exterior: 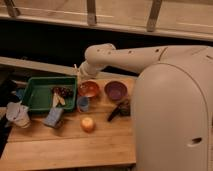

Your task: Place fork in red bowl

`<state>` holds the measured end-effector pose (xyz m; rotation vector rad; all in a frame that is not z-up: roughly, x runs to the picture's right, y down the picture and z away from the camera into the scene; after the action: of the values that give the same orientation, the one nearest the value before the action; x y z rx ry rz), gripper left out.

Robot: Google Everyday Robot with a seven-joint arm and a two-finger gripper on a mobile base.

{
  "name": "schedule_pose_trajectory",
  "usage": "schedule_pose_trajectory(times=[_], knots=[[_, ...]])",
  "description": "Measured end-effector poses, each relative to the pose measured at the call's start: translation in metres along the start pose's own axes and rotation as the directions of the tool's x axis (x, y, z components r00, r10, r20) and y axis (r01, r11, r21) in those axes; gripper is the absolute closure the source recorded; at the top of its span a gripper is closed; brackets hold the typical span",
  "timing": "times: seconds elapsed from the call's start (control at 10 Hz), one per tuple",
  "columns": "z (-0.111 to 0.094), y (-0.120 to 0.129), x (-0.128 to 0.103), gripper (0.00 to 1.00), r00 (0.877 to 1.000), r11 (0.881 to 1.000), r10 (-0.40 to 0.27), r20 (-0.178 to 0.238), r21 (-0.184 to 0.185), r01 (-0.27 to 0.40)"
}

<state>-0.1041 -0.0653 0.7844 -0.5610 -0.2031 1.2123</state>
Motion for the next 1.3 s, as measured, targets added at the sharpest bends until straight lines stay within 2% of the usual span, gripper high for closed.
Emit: schedule_pose_trajectory(times=[0.2,0.4,0.8,1.0,1.3], knots=[[-0.002,-0.023,-0.012,1.00,1.000,1.000,0.019,0.018,-0.004,-0.019],[-0.005,-0.039,-0.017,1.00,0.998,0.998,0.049,0.039,-0.028,-0.048],[-0.005,-0.040,-0.019,1.00,0.998,0.998,0.053,0.038,-0.033,-0.052],[0.011,-0.044,-0.011,1.00,0.997,0.997,0.071,0.014,-0.040,-0.070],[0.053,-0.055,0.004,1.00,0.995,0.993,0.096,-0.016,-0.065,-0.097]])
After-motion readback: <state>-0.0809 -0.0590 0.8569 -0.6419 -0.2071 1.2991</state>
